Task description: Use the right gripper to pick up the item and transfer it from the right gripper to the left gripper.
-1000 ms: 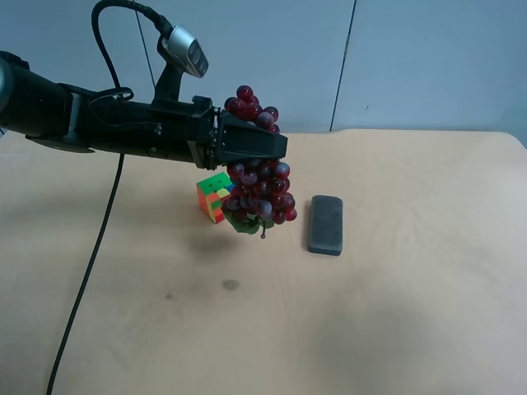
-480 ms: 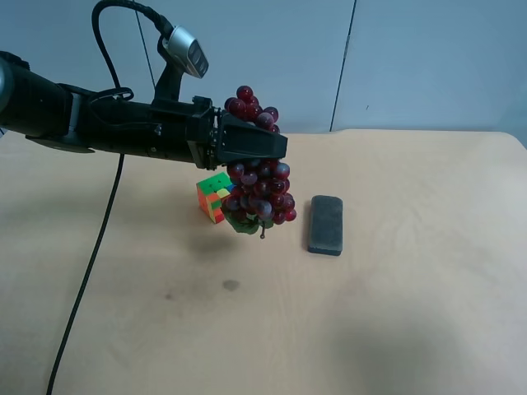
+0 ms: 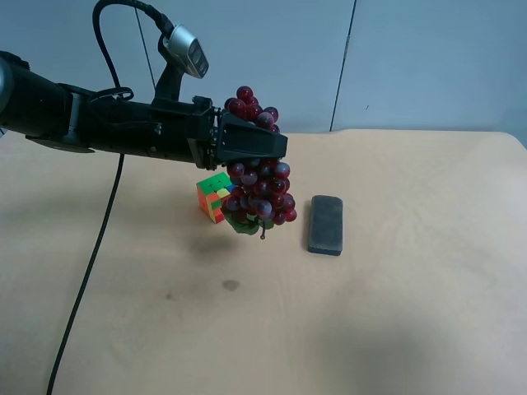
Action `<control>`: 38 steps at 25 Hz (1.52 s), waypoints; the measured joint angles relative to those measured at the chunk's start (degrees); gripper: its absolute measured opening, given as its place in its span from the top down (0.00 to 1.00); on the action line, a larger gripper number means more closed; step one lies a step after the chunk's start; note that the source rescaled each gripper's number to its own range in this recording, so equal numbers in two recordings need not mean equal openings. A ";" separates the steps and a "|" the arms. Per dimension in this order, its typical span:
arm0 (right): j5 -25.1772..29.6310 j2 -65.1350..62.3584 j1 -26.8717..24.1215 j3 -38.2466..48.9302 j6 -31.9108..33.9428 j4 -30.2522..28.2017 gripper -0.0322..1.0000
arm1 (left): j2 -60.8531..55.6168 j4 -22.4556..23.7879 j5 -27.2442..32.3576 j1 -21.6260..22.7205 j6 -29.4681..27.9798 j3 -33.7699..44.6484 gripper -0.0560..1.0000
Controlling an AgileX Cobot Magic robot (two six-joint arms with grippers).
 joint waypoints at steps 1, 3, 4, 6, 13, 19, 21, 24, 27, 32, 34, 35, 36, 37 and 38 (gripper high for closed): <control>0.00 0.00 0.00 0.00 0.00 0.06 0.01 | 0.00 0.29 0.00 0.00 -0.83 0.00 0.95; 0.00 0.00 0.00 0.00 0.00 0.12 0.01 | -0.46 2.38 -0.05 0.00 -2.58 0.00 0.95; 0.00 0.00 0.00 0.00 0.00 0.17 0.01 | -1.15 3.86 -0.14 0.00 -3.44 0.00 0.95; 0.00 0.00 0.00 0.00 0.00 0.17 0.01 | -3.44 8.10 -1.03 0.00 -5.45 0.00 0.95; 0.00 0.00 0.00 0.00 0.00 0.17 0.01 | -15.25 27.99 -18.00 0.00 -25.81 0.00 0.95; 0.00 0.00 0.00 0.00 0.00 0.17 0.01 | -22.15 50.79 -28.48 0.00 -48.23 0.00 0.95; 0.00 0.00 0.00 0.00 0.00 0.17 0.01 | -22.92 58.18 -30.10 0.00 -56.03 0.00 0.95; 0.00 0.00 0.00 0.00 0.00 0.17 0.01 | -22.50 68.03 -31.92 0.00 -66.20 0.00 0.95; 0.00 0.00 0.00 0.00 0.00 0.17 0.01 | -21.32 75.55 -35.15 0.00 -74.08 0.00 0.95; 0.00 0.00 0.00 0.00 0.06 0.17 0.01 | -17.62 83.96 -38.90 0.00 -79.57 0.00 0.95; 0.00 0.00 0.00 0.00 0.06 0.17 0.01 | -15.18 86.39 -39.44 0.00 -80.49 0.00 0.95; 0.00 0.00 0.00 0.00 0.06 0.17 0.01 | -13.74 87.59 -39.64 0.00 -81.13 0.00 0.95; 0.00 0.00 0.00 0.00 0.06 0.17 0.01 | -12.32 88.73 -40.17 0.00 -81.80 0.00 0.95; 0.00 0.00 0.00 0.00 0.06 0.17 0.01 | -11.23 89.70 -40.79 0.00 -82.46 0.00 0.95; 0.00 0.00 0.00 0.00 0.06 0.17 0.01 | -10.11 91.10 -41.56 0.00 -83.34 0.00 0.95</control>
